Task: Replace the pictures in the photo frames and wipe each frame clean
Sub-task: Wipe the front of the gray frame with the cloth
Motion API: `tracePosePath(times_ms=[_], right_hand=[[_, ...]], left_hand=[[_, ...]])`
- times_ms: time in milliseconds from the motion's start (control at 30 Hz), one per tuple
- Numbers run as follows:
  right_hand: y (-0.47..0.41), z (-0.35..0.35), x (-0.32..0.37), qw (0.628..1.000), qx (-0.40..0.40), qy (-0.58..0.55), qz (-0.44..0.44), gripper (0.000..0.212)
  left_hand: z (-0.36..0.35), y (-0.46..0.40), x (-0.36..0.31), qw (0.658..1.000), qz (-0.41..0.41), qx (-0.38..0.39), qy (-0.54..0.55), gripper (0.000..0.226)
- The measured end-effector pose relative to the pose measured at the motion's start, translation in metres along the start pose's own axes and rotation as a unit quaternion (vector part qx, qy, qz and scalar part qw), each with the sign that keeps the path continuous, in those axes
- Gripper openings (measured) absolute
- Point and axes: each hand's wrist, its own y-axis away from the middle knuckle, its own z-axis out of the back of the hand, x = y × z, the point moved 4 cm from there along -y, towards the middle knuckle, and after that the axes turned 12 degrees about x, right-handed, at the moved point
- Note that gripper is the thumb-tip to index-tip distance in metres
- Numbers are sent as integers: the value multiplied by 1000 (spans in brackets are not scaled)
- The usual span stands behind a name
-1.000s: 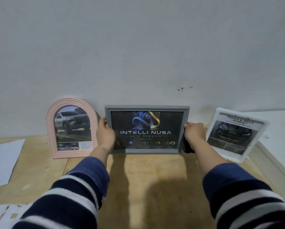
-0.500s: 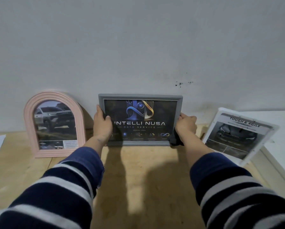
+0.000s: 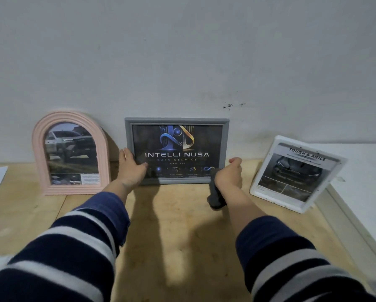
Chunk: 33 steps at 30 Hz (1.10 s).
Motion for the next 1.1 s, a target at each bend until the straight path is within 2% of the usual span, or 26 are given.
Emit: tracePosePath(times_ms=[200, 267, 300, 433, 600, 800, 967, 1033, 1100], right_hand=[[45, -71, 3, 989, 119, 75, 36, 23], [62, -100, 11, 982, 158, 88, 53, 27], [88, -135, 27, 971, 203, 100, 76, 28], [109, -175, 48, 954, 244, 123, 124, 27], [189, -269, 94, 914, 325, 139, 199, 31], [242, -348, 145, 861, 361, 177, 312, 39], [267, -396, 190, 841, 337, 198, 373, 40], [267, -409, 198, 833, 336, 215, 383, 48], [268, -420, 197, 809, 364, 256, 384, 62]], left_hand=[[4, 63, 44, 995, 6, -2, -99, 62], [13, 81, 70, 993, 36, -12, -113, 55], [40, 108, 99, 991, 77, -37, -106, 53], [61, 129, 132, 984, 107, -30, -137, 49], [132, 190, 210, 961, 213, -89, -153, 47], [165, 223, 263, 932, 252, 8, -262, 65], [188, 220, 264, 929, 254, 38, -265, 70], [193, 215, 264, 925, 256, 45, -276, 72], [196, 213, 265, 923, 259, 48, -281, 73]])
